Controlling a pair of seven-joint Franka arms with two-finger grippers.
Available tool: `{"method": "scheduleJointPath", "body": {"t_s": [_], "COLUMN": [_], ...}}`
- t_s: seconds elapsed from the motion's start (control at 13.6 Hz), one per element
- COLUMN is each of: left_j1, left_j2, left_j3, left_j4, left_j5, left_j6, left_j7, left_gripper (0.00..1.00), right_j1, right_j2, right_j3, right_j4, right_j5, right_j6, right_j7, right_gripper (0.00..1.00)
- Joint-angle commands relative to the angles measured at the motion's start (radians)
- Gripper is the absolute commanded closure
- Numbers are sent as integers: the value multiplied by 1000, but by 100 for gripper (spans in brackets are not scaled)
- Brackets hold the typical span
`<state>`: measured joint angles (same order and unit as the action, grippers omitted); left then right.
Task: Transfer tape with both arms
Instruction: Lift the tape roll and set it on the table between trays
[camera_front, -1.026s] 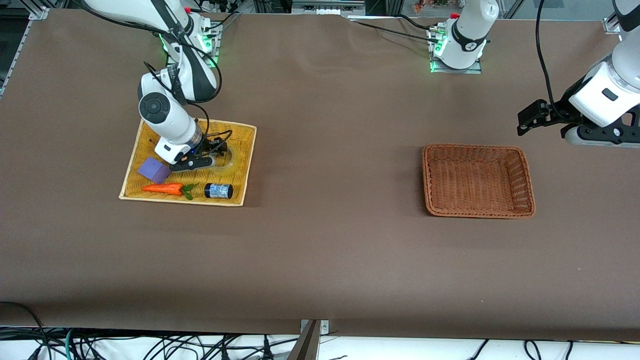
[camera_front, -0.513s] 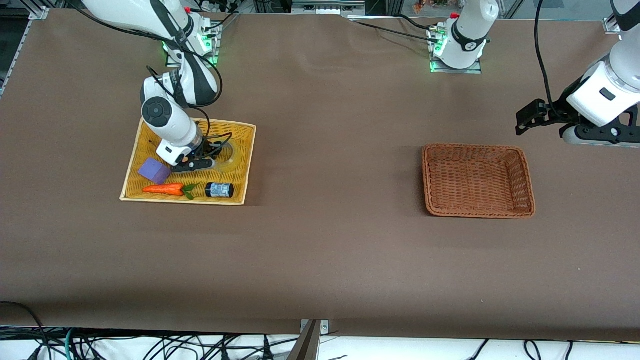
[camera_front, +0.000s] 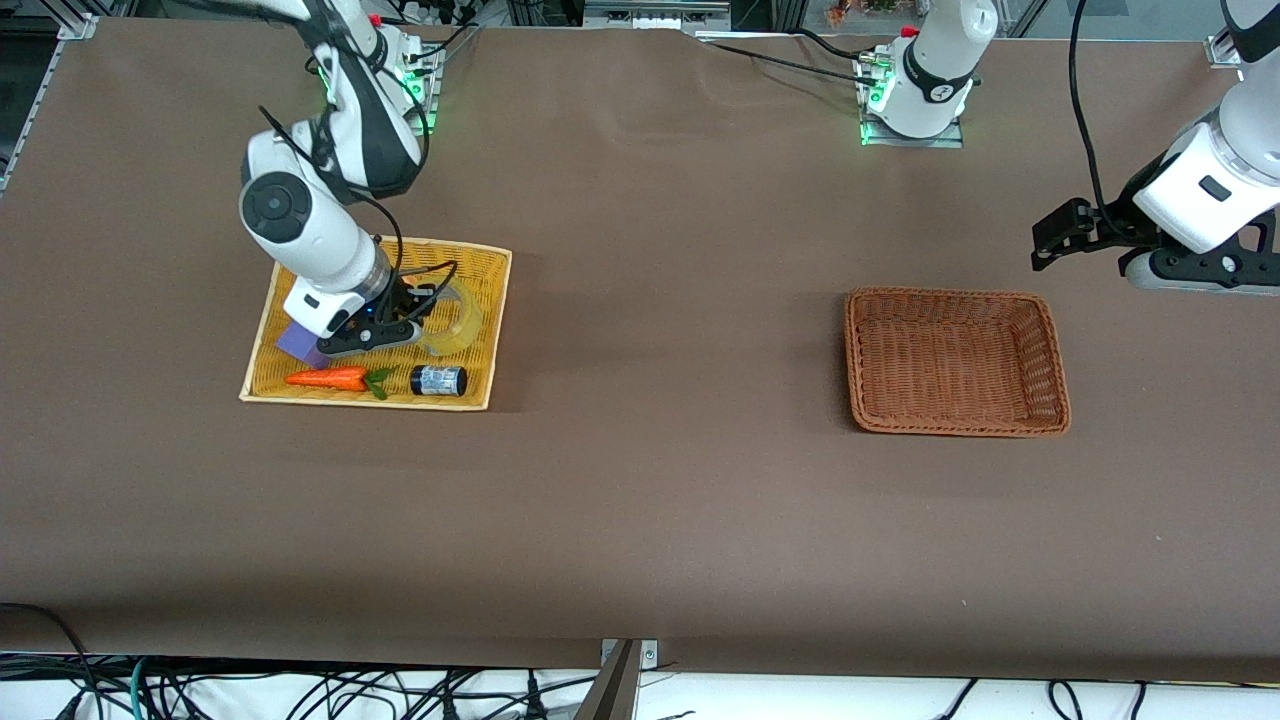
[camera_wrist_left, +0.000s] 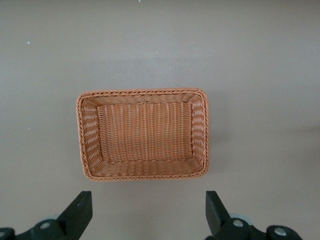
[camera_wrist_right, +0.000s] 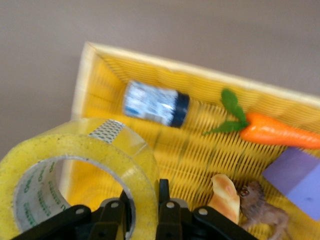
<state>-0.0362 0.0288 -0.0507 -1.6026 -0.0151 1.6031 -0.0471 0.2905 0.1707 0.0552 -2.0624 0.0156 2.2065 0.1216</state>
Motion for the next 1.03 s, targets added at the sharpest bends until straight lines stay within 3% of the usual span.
{"method": "scheduleJointPath", "body": {"t_s": [0.0,0.22,0.66,0.95], "left_j1": [-1,-1,-1,-4], "left_j2": [-17,-17,-17,-17], "left_j3": [3,3,3,3], "left_j4": [-10,-10,-10,-10], "left_j5": [-16,-17,-16,-17], "left_j6": [-8,-8,-8,-8], "left_j7": [24,24,24,21], "left_gripper": [0,0,0,0], "right_j1": [27,160,444,556], "right_j2": [27,94,485,657], "right_j3": [41,41,38,28], "right_j4": [206,280,666,743], "right_j5": [9,11,17,7], "right_j6": [-178,-177,-113,50], "right_j7": [51,251,712,884], "right_gripper": [100,100,100,100]}}
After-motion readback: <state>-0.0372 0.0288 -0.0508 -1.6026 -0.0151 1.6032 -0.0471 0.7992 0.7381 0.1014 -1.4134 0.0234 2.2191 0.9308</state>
